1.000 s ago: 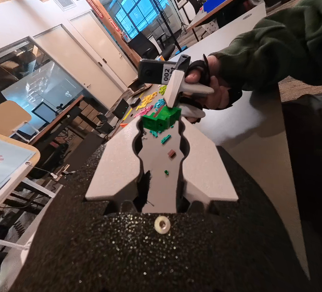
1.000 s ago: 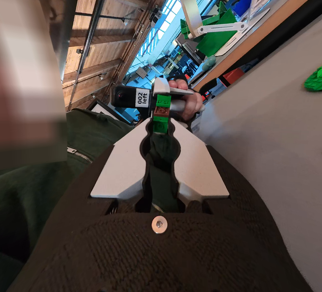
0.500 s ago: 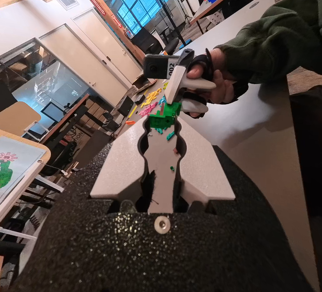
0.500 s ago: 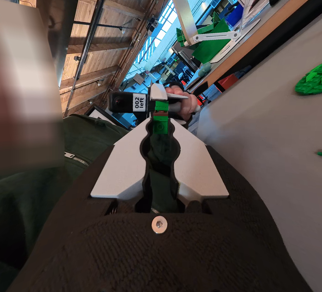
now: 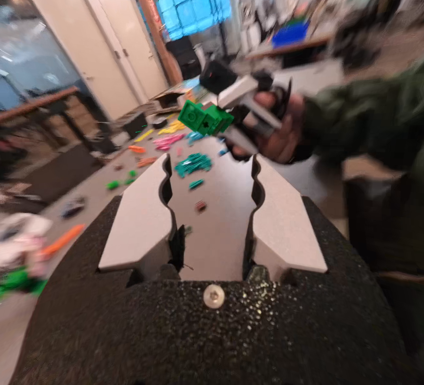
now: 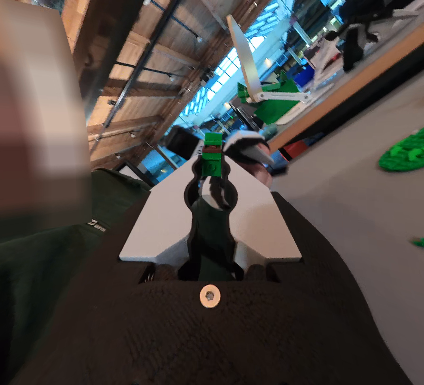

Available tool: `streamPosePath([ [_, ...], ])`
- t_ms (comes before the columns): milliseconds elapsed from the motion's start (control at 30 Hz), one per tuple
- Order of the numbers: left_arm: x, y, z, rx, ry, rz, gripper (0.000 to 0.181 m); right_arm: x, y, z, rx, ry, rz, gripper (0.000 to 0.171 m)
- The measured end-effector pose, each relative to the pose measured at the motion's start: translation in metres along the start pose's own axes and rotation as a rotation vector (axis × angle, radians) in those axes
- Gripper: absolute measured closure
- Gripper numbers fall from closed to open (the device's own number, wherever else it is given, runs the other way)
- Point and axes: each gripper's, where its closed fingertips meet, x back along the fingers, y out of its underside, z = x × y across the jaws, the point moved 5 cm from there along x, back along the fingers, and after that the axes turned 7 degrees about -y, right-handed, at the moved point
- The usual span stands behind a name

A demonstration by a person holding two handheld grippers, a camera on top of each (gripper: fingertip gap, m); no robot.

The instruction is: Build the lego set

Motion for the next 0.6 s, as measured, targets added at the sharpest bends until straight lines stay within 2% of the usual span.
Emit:
streamPosePath([
  [33,-0.001,-0.004,0.001,0.147,0.054,0.048,0.117,-0.001,-0.001,-0.001,0.014,-0.018,0.030,0.157],
  [133,-0.004,-0.009,-0.006,0.437,0.118,0.133,0.122,-0.003,-0.003,-0.002,0.086,-0.017,0.084,0.157],
  [233,-0.004,-0.007,-0.013,0.513,0.069,0.151,0.137,-0.003,-0.005,-0.002,0.161,0.018,0.104,0.156],
  [433,-0.002,-0.013,-0.014,0.645,0.131,0.237,0.170,-0.005,-0.004,-0.003,0.215,0.033,0.106,0.157],
  [500,-0.002,-0.012,-0.014,0.663,0.135,0.240,0.168,-0.005,-0.004,-0.003,0.231,0.042,0.099,0.157],
  [600,-0.003,-0.012,-0.015,0.733,0.164,0.254,0.146,-0.005,-0.004,-0.004,0.267,0.067,0.089,0.157],
])
